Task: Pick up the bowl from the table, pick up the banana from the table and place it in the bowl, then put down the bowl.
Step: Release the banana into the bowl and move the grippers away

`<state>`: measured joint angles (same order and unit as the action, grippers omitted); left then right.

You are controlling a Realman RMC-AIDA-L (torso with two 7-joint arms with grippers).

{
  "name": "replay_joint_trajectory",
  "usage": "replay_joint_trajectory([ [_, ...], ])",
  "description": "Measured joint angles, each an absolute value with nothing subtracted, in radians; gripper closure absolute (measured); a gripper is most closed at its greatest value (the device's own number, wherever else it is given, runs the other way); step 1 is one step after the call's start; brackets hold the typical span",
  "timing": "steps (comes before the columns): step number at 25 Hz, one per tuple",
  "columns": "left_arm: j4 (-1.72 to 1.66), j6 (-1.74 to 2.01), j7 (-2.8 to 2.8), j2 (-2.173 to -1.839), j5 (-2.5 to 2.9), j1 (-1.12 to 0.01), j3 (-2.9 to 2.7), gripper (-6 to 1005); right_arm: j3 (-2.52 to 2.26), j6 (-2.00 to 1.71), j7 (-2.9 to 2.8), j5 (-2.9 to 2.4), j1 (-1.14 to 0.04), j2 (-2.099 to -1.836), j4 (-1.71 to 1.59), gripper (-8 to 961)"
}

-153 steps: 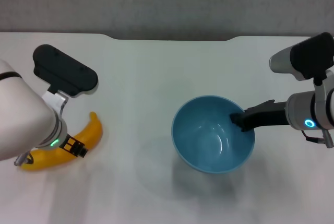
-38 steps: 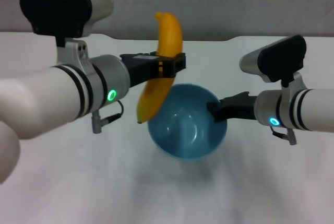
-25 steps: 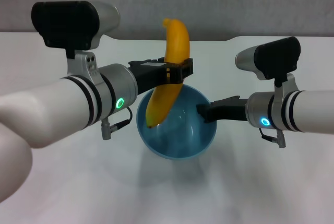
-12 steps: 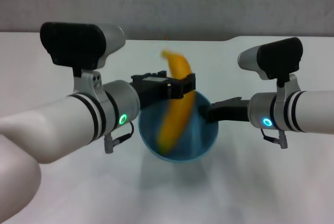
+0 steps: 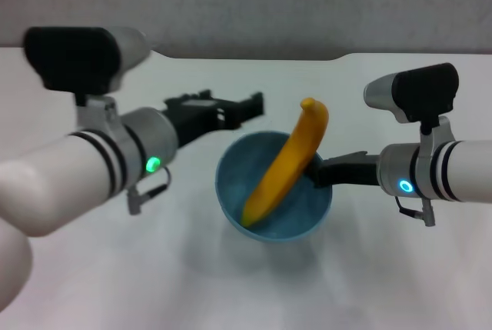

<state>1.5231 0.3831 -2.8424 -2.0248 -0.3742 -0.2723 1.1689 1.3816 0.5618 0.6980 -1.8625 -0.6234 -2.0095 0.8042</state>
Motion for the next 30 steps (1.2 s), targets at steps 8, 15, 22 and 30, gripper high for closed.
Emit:
replay_joint_trajectory([
  [8, 1.525, 0.329, -2.842, -2.027, -0.253, -0.199, 1.263, 118, 1.452, 0.623, 0.704, -1.886, -0.626, -2.003, 0.766, 894],
  [15, 1.384, 0.141, -2.843, -2.027, -0.222, -0.169, 1.285, 121, 1.529, 0.684, 0.721, -1.907, -0.634, -2.003, 0.743, 893],
  [22, 1.225, -0.042, -2.843, -2.029, -0.216, -0.164, 1.283, 122, 1.566, 0.655, 0.771, -1.933, -0.668, -2.008, 0.689, 892],
  [30, 1.142, -0.117, -2.805, -2.031, -0.227, -0.159, 1.285, 122, 1.544, 0.626, 0.837, -1.874, -0.626, -2.014, 0.694, 890],
])
